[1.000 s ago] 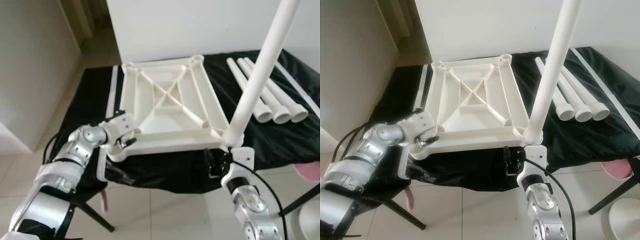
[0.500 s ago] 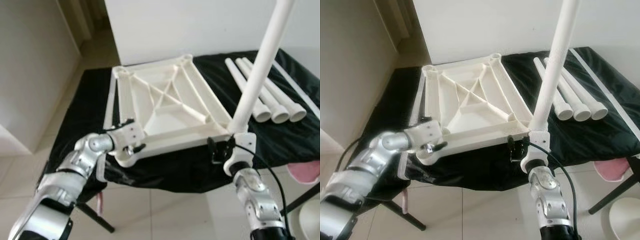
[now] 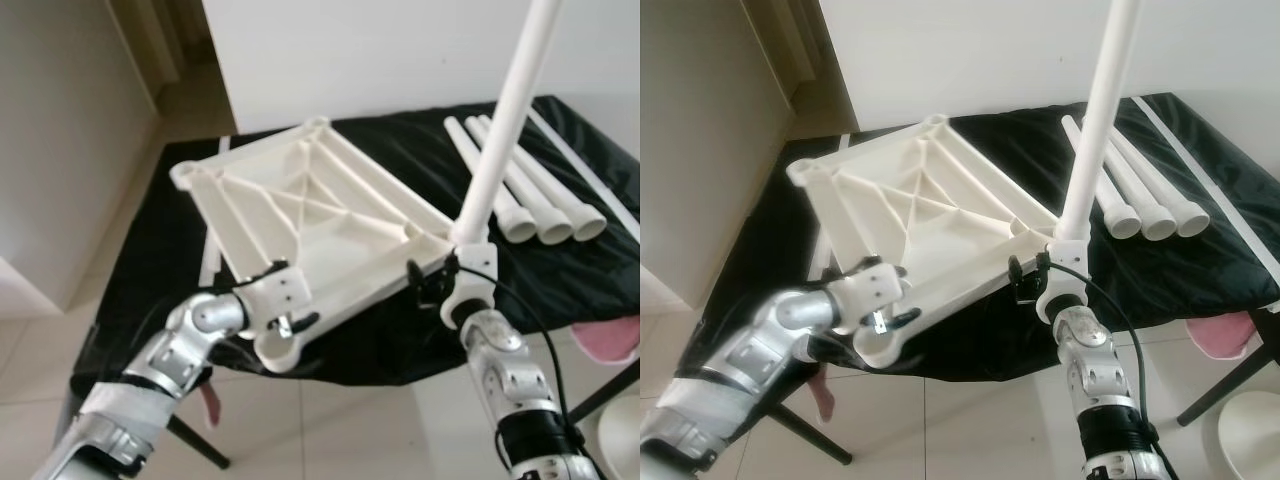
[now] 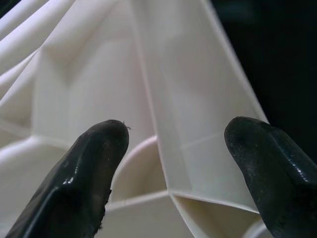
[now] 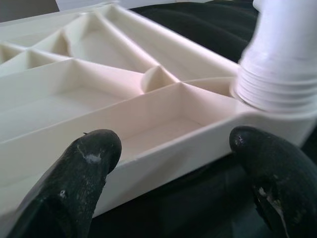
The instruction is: Building children table
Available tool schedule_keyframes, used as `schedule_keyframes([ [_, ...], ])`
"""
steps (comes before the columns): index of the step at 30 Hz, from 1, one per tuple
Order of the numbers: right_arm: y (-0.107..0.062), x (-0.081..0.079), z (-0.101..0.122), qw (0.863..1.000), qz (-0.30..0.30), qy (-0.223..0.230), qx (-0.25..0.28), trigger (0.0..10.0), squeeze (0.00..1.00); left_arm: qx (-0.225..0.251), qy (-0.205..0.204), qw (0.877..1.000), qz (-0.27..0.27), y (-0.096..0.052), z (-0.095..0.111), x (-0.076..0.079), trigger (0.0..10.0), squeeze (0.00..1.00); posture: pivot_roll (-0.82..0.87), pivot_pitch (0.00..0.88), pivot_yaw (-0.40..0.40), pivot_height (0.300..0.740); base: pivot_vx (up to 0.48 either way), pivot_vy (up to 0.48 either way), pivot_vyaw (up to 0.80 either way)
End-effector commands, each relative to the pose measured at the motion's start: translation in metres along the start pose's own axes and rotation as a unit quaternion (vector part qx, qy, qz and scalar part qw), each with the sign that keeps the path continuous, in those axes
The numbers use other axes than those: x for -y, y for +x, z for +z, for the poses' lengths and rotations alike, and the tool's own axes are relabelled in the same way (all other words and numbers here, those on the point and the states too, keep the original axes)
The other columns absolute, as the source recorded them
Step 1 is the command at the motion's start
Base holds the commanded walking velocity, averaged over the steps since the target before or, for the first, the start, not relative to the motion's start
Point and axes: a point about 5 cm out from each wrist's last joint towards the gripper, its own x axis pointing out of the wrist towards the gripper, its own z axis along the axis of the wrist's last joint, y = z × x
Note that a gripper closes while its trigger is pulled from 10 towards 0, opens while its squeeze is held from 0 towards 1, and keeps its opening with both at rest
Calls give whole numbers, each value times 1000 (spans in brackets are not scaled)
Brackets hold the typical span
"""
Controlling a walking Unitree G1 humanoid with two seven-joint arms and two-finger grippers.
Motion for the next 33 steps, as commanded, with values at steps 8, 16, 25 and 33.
schedule_keyframes([
  [8,15,-7,3,999,34,-18,3,10000,0,30,-29,995,-90,20,20,8,10000,0,-82,0,81,740,0,0,0],
  [16,8,15,4,1000,-14,-14,17,10000,0,78,-65,995,19,4,28,-32,10000,0,-77,0,80,740,0,0,0],
  [25,-3,17,-2,999,-31,-3,26,10000,0,116,-81,990,8,-28,22,-49,10000,0,-80,0,86,740,0,0,0],
  [33,-3,15,0,999,-24,-3,34,10000,0,19,-66,996,-65,-42,-10,-45,10000,0,-77,0,82,740,0,0,0],
])
